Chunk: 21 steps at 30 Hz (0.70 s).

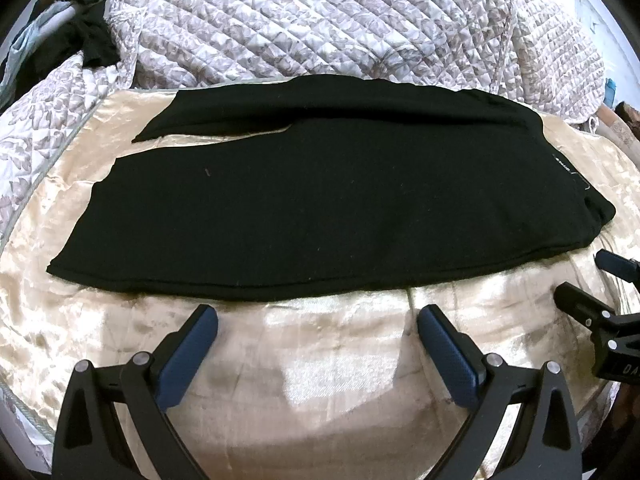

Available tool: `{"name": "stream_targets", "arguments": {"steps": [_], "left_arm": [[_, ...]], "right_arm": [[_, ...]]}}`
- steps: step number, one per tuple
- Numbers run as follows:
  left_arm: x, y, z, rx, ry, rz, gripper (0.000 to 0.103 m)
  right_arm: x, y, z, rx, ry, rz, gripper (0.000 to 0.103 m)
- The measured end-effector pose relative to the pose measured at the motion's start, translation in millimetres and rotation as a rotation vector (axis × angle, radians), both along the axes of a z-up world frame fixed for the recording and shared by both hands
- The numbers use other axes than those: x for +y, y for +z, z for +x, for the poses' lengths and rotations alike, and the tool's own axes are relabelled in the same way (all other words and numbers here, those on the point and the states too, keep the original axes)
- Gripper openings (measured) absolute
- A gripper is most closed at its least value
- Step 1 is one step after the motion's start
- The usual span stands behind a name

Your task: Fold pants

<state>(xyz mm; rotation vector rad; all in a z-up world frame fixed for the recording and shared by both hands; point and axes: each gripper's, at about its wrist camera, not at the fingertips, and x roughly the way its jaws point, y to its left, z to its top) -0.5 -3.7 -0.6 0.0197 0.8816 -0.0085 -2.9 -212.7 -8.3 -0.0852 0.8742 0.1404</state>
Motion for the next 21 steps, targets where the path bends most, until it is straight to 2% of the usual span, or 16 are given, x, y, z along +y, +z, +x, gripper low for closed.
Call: {"name": "stream_targets", "arguments": {"steps": [8, 12, 16, 21], "left_arm": [[9, 7, -7, -0.023, 0.002, -0.042, 0.099], [20, 13, -10, -0.043, 0.013, -0.076, 0.092], [40, 15, -11, -0.048, 0.053, -0.126, 0.086], [76, 11, -9, -0.04, 0.153, -0.211, 0.086]], "right_arm": [[-12, 6, -1, -0.005, -0.029, 0.043, 0.096], [-22, 10, -1, -0.011, -0.057, 0.078, 0.09], [-39, 13, -1, -0.013, -0.105, 0.14, 0.08], [-74, 15, 1, -0.016, -0.218, 0.252, 0.08]]}}
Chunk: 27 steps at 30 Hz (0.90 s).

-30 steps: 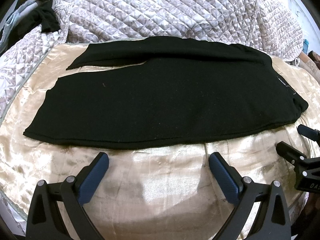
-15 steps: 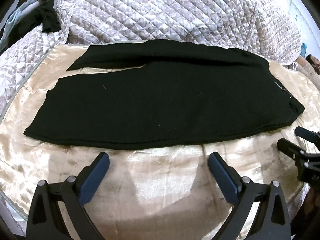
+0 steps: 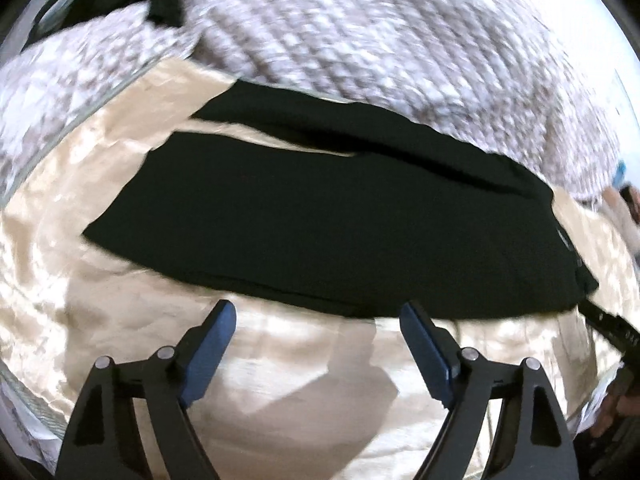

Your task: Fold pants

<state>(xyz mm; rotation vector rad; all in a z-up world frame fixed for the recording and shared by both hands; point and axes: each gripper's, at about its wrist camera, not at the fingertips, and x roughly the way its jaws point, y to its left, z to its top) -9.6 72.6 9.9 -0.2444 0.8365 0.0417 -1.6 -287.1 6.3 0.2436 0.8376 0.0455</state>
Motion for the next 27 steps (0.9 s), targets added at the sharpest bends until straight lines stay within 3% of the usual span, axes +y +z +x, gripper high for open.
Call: {"name": "stream_targets", "arguments": {"steps": [5, 11, 13, 16, 19, 20, 21, 22, 23, 27], "left_arm": [[23, -7, 9, 0.002, 0.05, -0.101, 0.085], [50, -11, 26, -0.023, 0.117, -0.214, 0.082], [58, -11, 32, -0.032, 0.142, -0.232, 0.077], [66, -11, 39, -0.035, 0.172, -0.236, 0.068], [71, -11, 44, -0.024, 0.198, -0.229, 0.05], [74, -13, 45, -0.02, 0.211, -0.224, 0.038], [77, -14, 46, -0.015, 0.229, -0.222, 0.026], [80, -15, 47, -0.009, 0.242, -0.222, 0.019], [84, -16, 47, -0.003, 0.259, -0.22, 0.009], [86, -11, 44, -0.01, 0.263, -0.219, 0.004]], "right_arm": [[-26, -8, 12, 0.024, -0.083, 0.131, 0.08], [-42, -7, 36, -0.004, -0.136, 0.221, 0.08], [-52, -11, 43, -0.011, -0.167, 0.265, 0.071], [-69, -17, 53, -0.025, -0.222, 0.34, 0.054], [-75, -18, 59, -0.03, -0.246, 0.359, 0.039], [-75, -18, 60, -0.03, -0.251, 0.355, 0.034], [-76, -18, 61, -0.029, -0.257, 0.353, 0.024], [-78, -20, 61, -0.028, -0.264, 0.362, 0.016], [-80, -20, 62, -0.027, -0.267, 0.372, 0.013], [-80, -18, 63, -0.037, -0.259, 0.388, 0.005]]}}
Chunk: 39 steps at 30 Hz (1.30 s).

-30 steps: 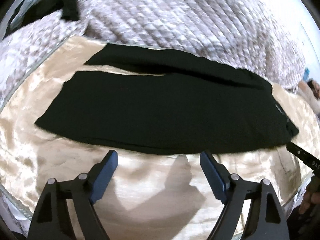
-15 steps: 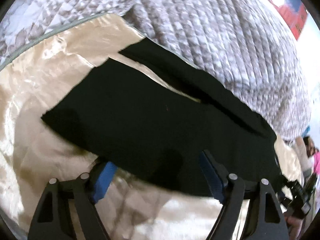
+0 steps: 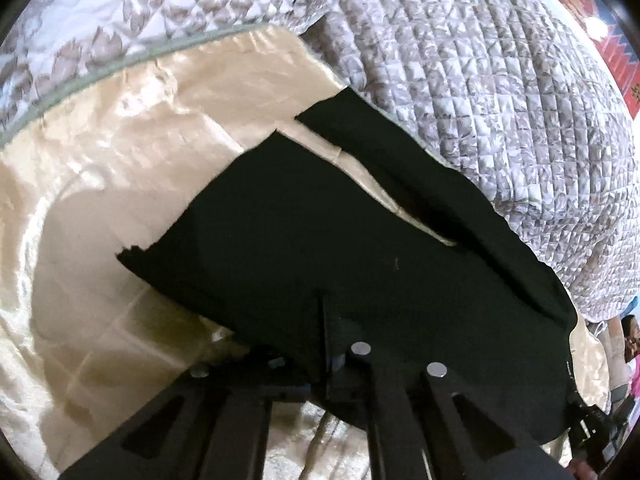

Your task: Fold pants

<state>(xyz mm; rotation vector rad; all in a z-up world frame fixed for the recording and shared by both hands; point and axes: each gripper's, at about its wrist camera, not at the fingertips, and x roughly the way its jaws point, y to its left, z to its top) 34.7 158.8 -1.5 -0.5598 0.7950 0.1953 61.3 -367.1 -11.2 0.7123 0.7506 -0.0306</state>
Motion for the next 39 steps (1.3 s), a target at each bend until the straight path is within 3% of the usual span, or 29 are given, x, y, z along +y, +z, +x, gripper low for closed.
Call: {"name": "stream_targets", "arguments": {"steps": [10, 14, 18, 22, 26, 29, 32, 35, 39], "left_arm": [[1, 50, -54, -0.081, -0.056, 0.028, 0.004], [0, 40, -79, -0.05, -0.07, 0.037, 0.004], [-3, 14, -83, 0.041, -0.076, 0.034, 0.004], [-2, 17, -91, 0.028, -0.072, 0.04, 0.006], [11, 20, -107, 0.067, 0.015, 0.078, 0.011], [20, 27, -119, 0.078, 0.099, 0.15, 0.011], [22, 39, -122, 0.053, 0.136, 0.199, 0.011], [3, 50, -109, -0.004, 0.057, 0.24, 0.012], [-22, 40, -76, 0.002, -0.089, 0.256, 0.016]], "right_arm": [[-3, 39, -44, -0.067, 0.04, 0.053, 0.005], [-4, 39, -73, -0.038, 0.052, 0.027, 0.005], [-11, 12, -90, 0.063, 0.03, 0.023, 0.005], [-15, -1, -93, 0.1, 0.017, 0.052, 0.005], [-13, 6, -97, 0.108, 0.031, 0.014, 0.007], [-16, 11, -112, 0.138, -0.012, -0.04, 0.027], [-20, 29, -131, 0.113, -0.099, -0.16, 0.033], [-18, 44, -134, 0.051, -0.114, -0.234, 0.035], [7, 49, -111, 0.011, 0.026, -0.296, 0.035]]}}
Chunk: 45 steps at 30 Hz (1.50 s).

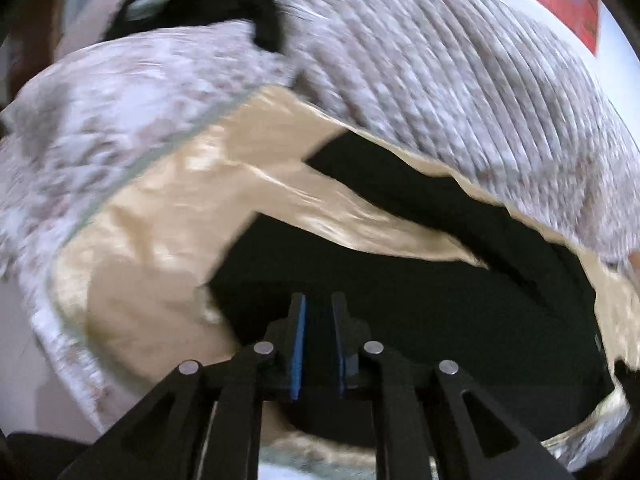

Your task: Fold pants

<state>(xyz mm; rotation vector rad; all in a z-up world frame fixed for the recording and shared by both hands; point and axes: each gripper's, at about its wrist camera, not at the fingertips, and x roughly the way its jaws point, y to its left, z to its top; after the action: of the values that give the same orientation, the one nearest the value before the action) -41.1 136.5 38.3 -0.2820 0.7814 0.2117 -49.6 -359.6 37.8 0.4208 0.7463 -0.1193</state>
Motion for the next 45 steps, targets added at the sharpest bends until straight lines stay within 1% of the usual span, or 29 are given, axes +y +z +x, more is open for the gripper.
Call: {"name": "stream_targets", "arguments": {"steps": [1, 2, 3, 4, 5, 6, 7, 9, 11, 13, 15, 18, 20, 21, 23, 25, 27, 28, 29, 30, 31, 33, 34, 38, 42, 45], "left_arm": [[-2, -7, 7, 0.022, -0.01, 0.013, 0.016], [-2, -14, 12, 0.047, -0.012, 0.018, 0.016], [1, -24, 15, 0.086, 0.001, 0.016, 0.016], [6, -32, 17, 0.127, 0.018, 0.013, 0.016], [10, -37, 17, 0.134, 0.022, 0.005, 0.016], [11, -35, 15, 0.117, 0.022, 0.005, 0.016], [10, -33, 16, 0.122, 0.031, 0.025, 0.017], [8, -29, 20, 0.117, 0.032, 0.055, 0.027], [2, -25, 26, 0.108, 0.014, 0.062, 0.03], [-6, -21, 36, 0.099, -0.026, 0.064, 0.031], [-16, -16, 48, 0.093, -0.081, 0.062, 0.041], [-33, -11, 68, 0.098, -0.157, 0.091, 0.045], [-44, -11, 82, 0.095, -0.214, 0.108, 0.047], [-47, -13, 89, 0.101, -0.224, 0.122, 0.047], [-45, -18, 98, 0.11, -0.214, 0.156, 0.047], [-35, -28, 102, 0.139, -0.162, 0.177, 0.047], [-24, -40, 106, 0.186, -0.116, 0.175, 0.047], [-20, -43, 105, 0.197, -0.101, 0.162, 0.047], [-18, -41, 104, 0.189, -0.1, 0.149, 0.047], [-19, -38, 101, 0.179, -0.095, 0.156, 0.047], [-21, -33, 99, 0.16, -0.091, 0.17, 0.047], [-28, -26, 94, 0.124, -0.098, 0.185, 0.047], [-31, -23, 92, 0.113, -0.111, 0.179, 0.047], [-53, -23, 82, 0.097, -0.183, 0.159, 0.048], [-77, -26, 79, 0.09, -0.266, 0.148, 0.048], [-94, -30, 76, 0.092, -0.316, 0.158, 0.048]], "right_arm": [[7, -2, 5, -0.005, 0.042, -0.01, 0.035], [13, -4, 11, 0.001, 0.067, -0.044, 0.035], [15, -10, 17, 0.03, 0.068, -0.072, 0.035], [13, -19, 22, 0.085, 0.053, -0.078, 0.035], [7, -30, 26, 0.131, 0.029, -0.053, 0.035], [-2, -38, 25, 0.156, 0.003, -0.012, 0.03], [-8, -37, 22, 0.144, -0.008, 0.006, 0.029], [-8, -26, 17, 0.126, -0.037, -0.041, 0.031], [-6, -13, 19, 0.089, -0.026, -0.062, 0.031], [2, -7, 32, 0.083, 0.024, -0.07, 0.031], [15, -4, 49, 0.09, 0.095, -0.096, 0.032], [35, -4, 77, 0.114, 0.195, -0.133, 0.05], [48, -4, 93, 0.132, 0.25, -0.163, 0.05], [53, -4, 101, 0.139, 0.278, -0.175, 0.05], [60, -7, 116, 0.16, 0.308, -0.221, 0.05], [58, -9, 120, 0.168, 0.325, -0.247, 0.05], [50, -15, 130, 0.191, 0.289, -0.273, 0.05], [46, -18, 132, 0.202, 0.272, -0.278, 0.05], [41, -23, 135, 0.224, 0.255, -0.267, 0.05], [35, -26, 136, 0.236, 0.247, -0.245, 0.05], [33, -25, 136, 0.232, 0.241, -0.23, 0.05], [34, -17, 132, 0.204, 0.24, -0.238, 0.05], [35, -13, 128, 0.183, 0.237, -0.239, 0.05], [42, -10, 118, 0.159, 0.247, -0.213, 0.05], [74, -11, 108, 0.12, 0.341, -0.219, 0.05], [104, -13, 100, 0.086, 0.429, -0.236, 0.05]]}}
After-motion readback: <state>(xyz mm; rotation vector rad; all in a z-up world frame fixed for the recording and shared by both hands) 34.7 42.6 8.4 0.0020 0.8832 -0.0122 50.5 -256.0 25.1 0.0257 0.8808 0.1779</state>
